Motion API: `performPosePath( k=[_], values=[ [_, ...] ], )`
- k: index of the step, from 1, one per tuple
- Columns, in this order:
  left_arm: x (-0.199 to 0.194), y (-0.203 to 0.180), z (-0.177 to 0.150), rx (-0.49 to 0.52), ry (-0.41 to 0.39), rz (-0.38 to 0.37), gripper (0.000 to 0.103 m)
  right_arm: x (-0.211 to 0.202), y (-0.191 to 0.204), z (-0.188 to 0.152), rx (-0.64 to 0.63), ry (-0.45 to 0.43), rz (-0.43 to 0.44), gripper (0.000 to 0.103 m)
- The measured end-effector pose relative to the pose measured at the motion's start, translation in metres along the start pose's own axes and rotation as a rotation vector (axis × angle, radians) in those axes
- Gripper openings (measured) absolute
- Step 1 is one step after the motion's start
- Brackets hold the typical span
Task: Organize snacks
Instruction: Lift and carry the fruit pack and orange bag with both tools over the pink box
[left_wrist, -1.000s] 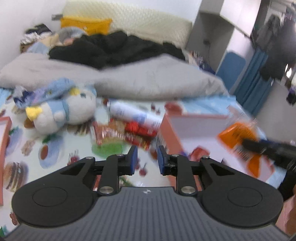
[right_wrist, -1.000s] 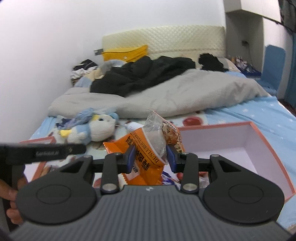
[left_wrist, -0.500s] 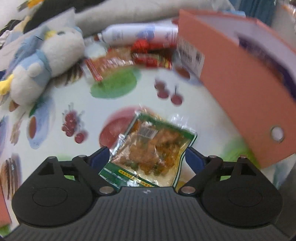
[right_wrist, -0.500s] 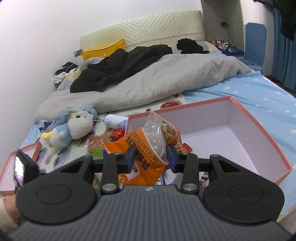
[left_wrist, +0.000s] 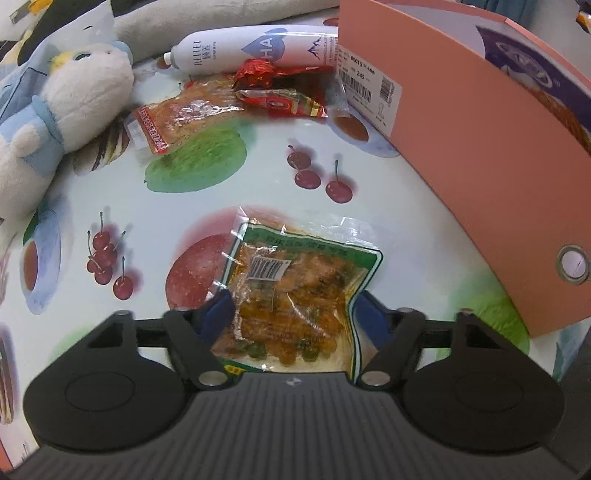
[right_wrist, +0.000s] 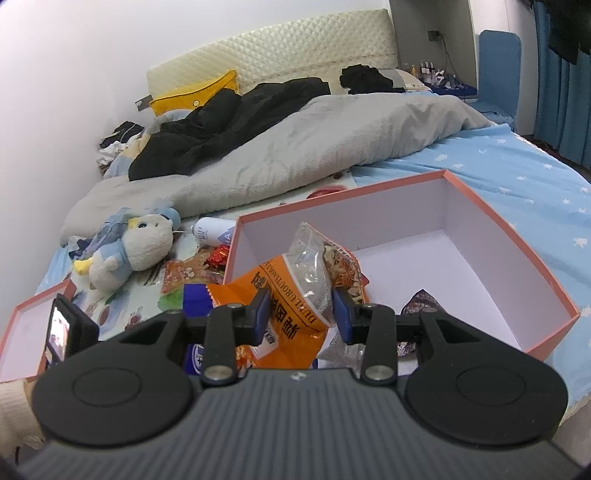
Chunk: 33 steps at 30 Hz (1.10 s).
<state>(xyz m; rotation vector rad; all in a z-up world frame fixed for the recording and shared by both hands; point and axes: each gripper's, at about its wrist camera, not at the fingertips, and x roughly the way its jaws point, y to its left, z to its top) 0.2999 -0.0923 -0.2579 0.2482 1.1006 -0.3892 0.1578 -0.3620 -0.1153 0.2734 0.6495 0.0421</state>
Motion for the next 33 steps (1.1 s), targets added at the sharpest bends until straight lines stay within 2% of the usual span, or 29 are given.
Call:
performPosePath(
  k=[6, 9, 12, 21, 26, 33],
  values=[
    [-0.006, -0.002, 0.002, -0.034, 0.008, 0.01, 0.052, 0.005, 0.005, 0.0, -0.018, 0.01, 0.009, 0.039],
    [-0.011, -0.001, 0.003, -0.058, 0.014, 0.016, 0.047, 0.007, 0.008, 0.0, -0.03, 0.015, 0.01, 0.039],
    [-0.019, 0.004, 0.007, -0.126, 0.002, 0.007, 0.046, 0.008, 0.008, 0.002, -0.029, 0.017, 0.014, 0.039],
    [-0.09, 0.003, 0.04, -0.222, -0.133, 0.008, 0.046, 0.002, 0.014, 0.017, -0.054, -0.022, 0.023, 0.039],
    [-0.14, -0.003, 0.076, -0.264, -0.248, -0.038, 0.046, -0.005, 0.013, 0.03, -0.061, -0.056, 0.024, 0.039],
    [-0.182, -0.048, 0.127, -0.217, -0.361, -0.122, 0.046, -0.015, -0.002, 0.052, -0.027, -0.118, -0.006, 0.039]
  ],
)
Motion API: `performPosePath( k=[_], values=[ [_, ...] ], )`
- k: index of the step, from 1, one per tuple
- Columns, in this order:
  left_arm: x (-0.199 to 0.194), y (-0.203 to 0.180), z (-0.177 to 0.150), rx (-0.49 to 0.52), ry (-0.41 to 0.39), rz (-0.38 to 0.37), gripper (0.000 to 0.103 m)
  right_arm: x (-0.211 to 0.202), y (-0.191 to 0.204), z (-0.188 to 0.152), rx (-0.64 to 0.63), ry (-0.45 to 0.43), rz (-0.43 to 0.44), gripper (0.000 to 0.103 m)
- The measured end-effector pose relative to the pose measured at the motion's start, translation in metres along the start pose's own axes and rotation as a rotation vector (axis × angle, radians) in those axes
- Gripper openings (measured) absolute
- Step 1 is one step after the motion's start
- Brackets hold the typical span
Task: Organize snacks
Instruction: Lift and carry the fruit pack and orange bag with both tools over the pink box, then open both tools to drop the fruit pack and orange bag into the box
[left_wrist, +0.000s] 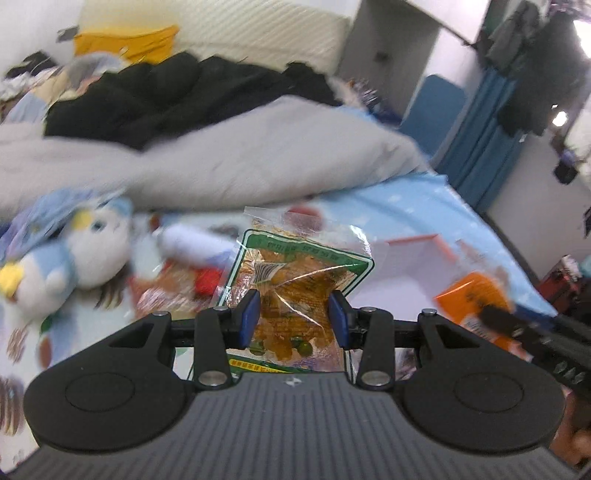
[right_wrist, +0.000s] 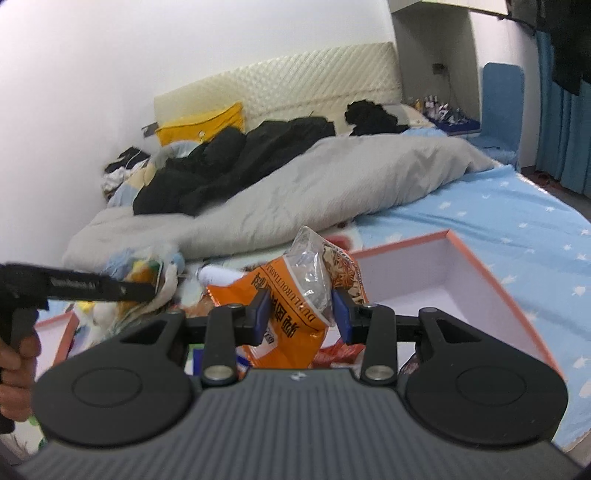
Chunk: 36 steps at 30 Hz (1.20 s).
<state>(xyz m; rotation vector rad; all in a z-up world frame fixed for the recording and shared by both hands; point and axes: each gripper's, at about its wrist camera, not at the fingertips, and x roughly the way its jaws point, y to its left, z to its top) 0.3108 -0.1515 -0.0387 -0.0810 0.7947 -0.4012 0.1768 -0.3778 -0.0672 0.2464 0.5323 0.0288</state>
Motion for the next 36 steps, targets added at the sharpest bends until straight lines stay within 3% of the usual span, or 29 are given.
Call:
performPosePath(
  k=[8, 18, 24, 27, 36],
  values=[
    [0.032, -0.068, 0.015, 0.043, 0.016, -0.081, 0.046, 0.0, -0.035, -0.001, 0.004, 0.004, -0.067, 0.04],
    [0.099, -0.109, -0.008, 0.053, 0.121, -0.094, 0.046, 0.029, -0.083, -0.045, 0.048, 0.09, -0.146, 0.04],
    [0.128, -0.113, -0.026, 0.107, 0.165, -0.051, 0.049, 0.042, -0.1, -0.07, 0.101, 0.13, -0.163, 0.042],
    [0.134, -0.11, -0.032, 0.113, 0.181, -0.028, 0.056, 0.045, -0.104, -0.075, 0.097, 0.134, -0.159, 0.058],
    [0.119, -0.104, -0.033, 0.11, 0.145, -0.032, 0.056, 0.035, -0.106, -0.07, 0.1, 0.089, -0.143, 0.059]
  ],
)
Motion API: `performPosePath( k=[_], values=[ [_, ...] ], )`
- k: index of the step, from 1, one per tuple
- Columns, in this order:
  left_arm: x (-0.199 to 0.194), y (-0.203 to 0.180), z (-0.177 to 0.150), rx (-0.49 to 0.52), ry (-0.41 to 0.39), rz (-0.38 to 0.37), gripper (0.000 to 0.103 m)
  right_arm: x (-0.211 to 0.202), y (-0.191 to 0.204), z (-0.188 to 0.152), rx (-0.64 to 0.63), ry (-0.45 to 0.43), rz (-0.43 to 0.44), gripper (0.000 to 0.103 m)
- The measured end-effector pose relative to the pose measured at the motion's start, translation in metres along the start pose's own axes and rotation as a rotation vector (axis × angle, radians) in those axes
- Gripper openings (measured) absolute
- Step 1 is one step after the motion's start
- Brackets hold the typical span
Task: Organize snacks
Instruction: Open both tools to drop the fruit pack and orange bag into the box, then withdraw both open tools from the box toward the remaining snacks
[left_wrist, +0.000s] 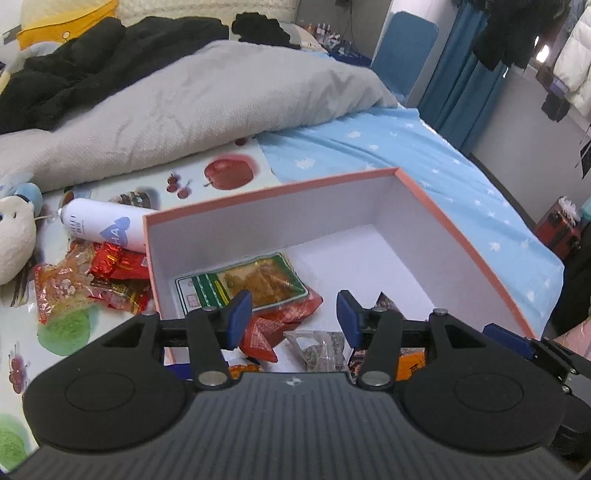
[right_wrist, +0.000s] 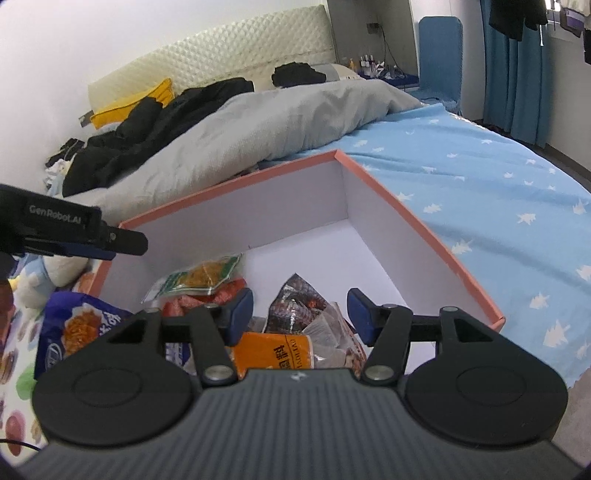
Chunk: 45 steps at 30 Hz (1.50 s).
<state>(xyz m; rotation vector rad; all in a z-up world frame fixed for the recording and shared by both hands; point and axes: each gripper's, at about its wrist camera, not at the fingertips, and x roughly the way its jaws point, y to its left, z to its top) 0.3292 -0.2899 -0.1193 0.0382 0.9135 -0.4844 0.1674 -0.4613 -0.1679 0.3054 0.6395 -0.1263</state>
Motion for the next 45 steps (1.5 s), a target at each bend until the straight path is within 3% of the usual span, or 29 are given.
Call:
performPosePath(
  k=[10, 14, 26, 40, 45],
  values=[
    [-0.063, -0.003, -0.006, 0.04, -0.109, -0.015, 0.056, -0.036, 0.026, 0.023, -0.053, -0.088, 0.027, 0.059],
    [-0.094, 0.003, -0.016, 0.067, -0.161, 0.013, 0.056, -0.053, 0.043, 0.03, -0.071, -0.121, 0.051, 0.059],
    [-0.184, 0.056, -0.051, 0.033, -0.29, 0.069, 0.056, -0.1, 0.109, 0.031, -0.15, -0.205, 0.146, 0.059],
    [-0.24, 0.146, -0.118, -0.134, -0.375, 0.158, 0.059, -0.111, 0.177, -0.004, -0.222, -0.183, 0.204, 0.059],
    [-0.247, 0.172, -0.149, -0.181, -0.363, 0.174, 0.06, -0.112, 0.197, -0.02, -0.27, -0.177, 0.212, 0.059]
  ],
)
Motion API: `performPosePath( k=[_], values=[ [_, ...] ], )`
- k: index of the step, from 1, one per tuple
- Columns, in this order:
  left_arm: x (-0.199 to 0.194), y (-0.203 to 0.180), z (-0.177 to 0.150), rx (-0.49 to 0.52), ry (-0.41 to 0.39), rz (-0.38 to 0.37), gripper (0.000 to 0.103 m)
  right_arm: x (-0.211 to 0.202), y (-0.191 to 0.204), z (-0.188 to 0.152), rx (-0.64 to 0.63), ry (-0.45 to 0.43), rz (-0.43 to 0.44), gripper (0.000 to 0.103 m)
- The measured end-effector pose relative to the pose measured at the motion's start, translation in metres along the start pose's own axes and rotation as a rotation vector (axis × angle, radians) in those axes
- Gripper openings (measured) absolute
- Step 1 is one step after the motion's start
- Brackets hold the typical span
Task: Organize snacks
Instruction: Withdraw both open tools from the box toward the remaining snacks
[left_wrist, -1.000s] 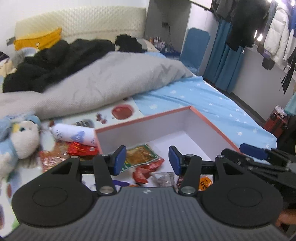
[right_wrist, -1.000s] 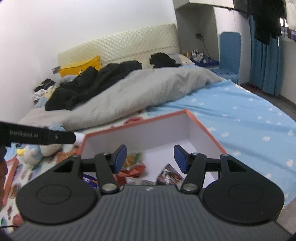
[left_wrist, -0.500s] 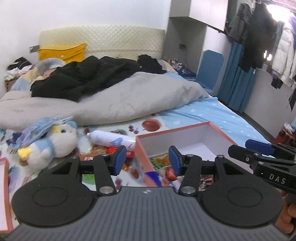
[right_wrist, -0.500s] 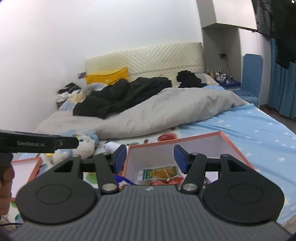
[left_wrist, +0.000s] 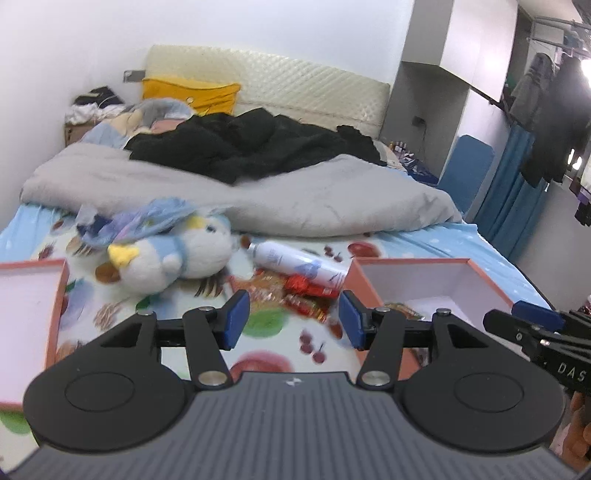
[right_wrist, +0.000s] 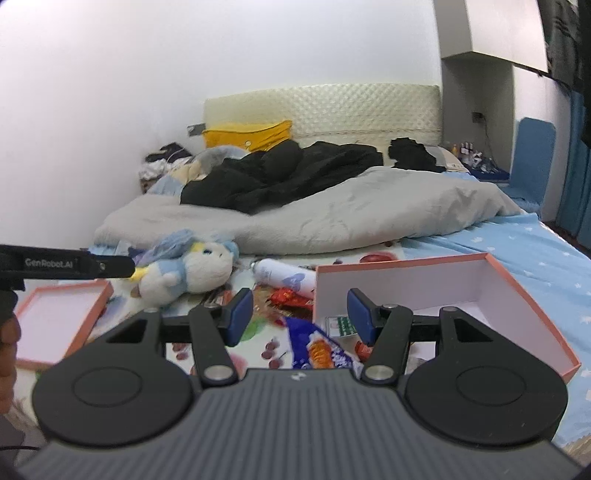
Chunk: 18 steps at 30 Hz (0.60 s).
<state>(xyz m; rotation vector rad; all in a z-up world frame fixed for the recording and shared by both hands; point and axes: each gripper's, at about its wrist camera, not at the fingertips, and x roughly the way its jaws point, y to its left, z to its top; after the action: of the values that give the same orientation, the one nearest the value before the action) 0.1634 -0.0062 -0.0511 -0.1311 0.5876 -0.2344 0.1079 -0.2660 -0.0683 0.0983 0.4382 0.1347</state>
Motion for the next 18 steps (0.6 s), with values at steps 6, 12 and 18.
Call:
performPosePath(
  k=[6, 12, 18],
  values=[
    [0.009, 0.023, -0.031, -0.082, 0.047, -0.001, 0.063, 0.007, 0.029, -0.015, -0.055, 0.038, 0.026, 0.058],
    [0.031, 0.034, -0.057, -0.148, 0.101, -0.003, 0.064, 0.02, 0.051, -0.033, -0.124, 0.084, 0.041, 0.058],
    [0.062, 0.054, -0.068, -0.185, 0.135, 0.005, 0.069, 0.046, 0.07, -0.05, -0.2, 0.117, 0.039, 0.055]
  ],
)
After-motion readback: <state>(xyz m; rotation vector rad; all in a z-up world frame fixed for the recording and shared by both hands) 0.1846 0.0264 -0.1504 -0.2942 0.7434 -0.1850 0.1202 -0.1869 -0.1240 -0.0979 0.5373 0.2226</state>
